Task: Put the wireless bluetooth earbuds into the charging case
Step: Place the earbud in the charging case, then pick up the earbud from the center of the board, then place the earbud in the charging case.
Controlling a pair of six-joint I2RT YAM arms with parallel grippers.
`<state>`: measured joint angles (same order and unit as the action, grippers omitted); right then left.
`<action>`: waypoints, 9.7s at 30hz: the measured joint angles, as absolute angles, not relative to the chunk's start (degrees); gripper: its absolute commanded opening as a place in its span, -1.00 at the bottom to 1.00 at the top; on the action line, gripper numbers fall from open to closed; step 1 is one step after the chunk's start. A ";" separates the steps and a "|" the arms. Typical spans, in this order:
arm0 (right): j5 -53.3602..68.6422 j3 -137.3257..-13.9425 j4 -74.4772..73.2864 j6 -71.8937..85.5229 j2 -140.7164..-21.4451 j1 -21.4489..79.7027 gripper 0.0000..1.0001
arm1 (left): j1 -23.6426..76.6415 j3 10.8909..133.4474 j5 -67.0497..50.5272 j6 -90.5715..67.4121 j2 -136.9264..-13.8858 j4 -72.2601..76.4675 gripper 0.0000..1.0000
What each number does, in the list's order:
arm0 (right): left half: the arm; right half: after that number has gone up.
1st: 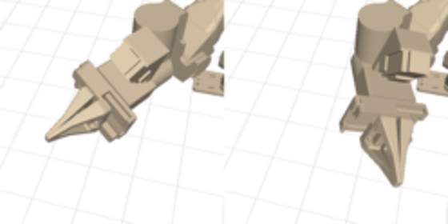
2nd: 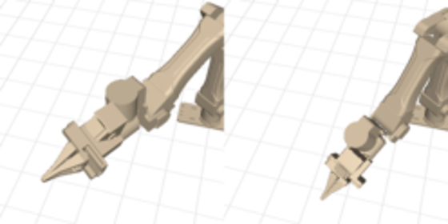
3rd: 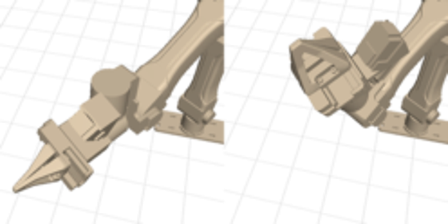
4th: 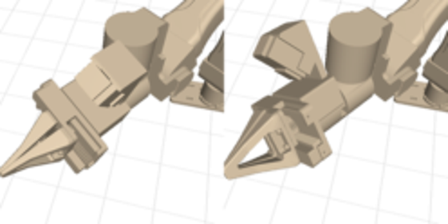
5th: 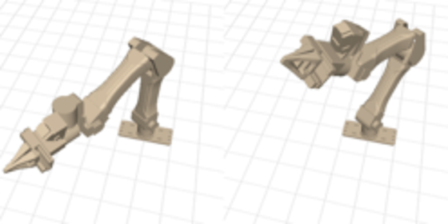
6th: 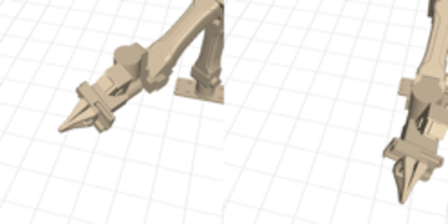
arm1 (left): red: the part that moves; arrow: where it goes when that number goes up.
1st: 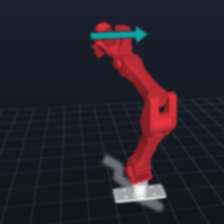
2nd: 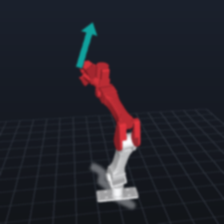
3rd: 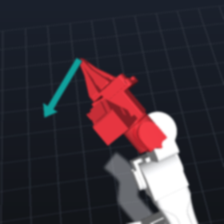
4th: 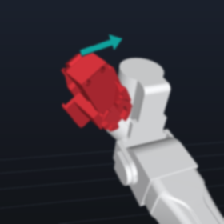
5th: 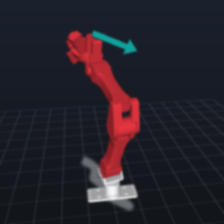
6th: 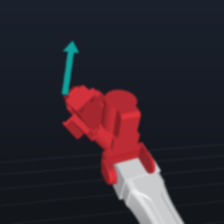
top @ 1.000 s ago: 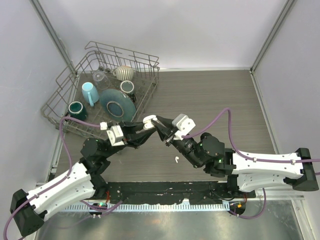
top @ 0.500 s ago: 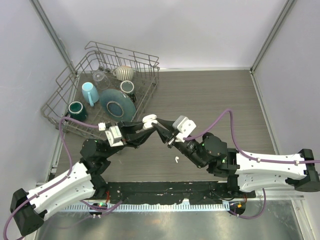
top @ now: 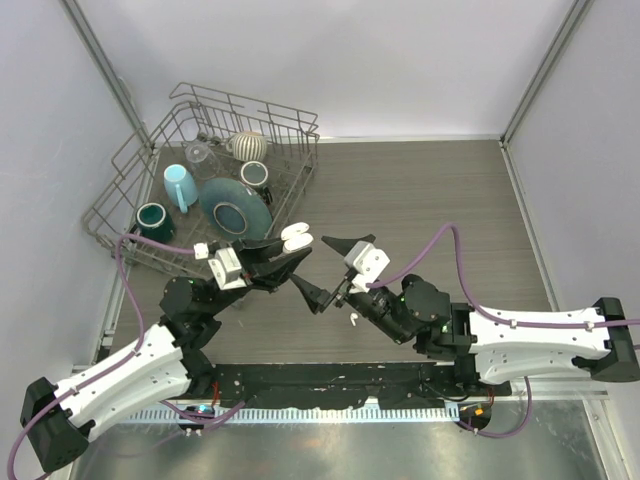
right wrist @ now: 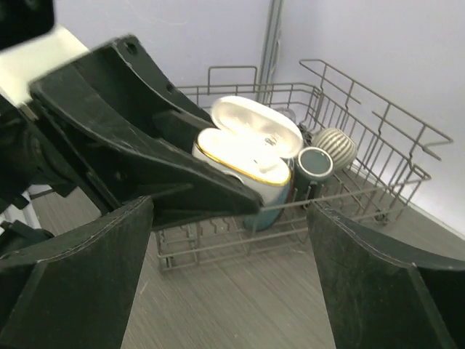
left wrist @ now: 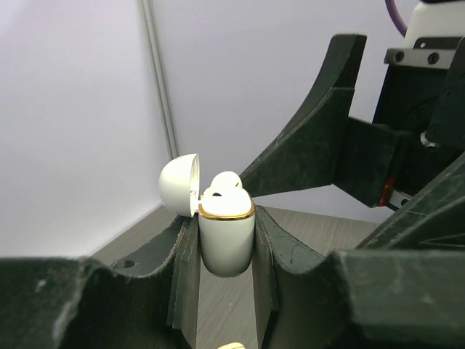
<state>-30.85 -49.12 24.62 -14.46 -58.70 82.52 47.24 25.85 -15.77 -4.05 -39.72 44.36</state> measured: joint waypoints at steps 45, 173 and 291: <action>-27.42 -59.13 -40.86 44.25 -61.25 53.41 0.86 | 47.24 25.91 -14.46 -3.84 -34.72 38.94 -1.00; -18.52 -54.11 -36.16 53.89 -94.19 59.99 -0.35 | 47.24 25.91 -12.82 -2.37 -34.22 35.00 -1.00; -19.25 -42.19 42.94 7.16 -58.50 72.79 -0.98 | 47.24 23.14 -21.30 -7.70 -47.20 55.66 -1.00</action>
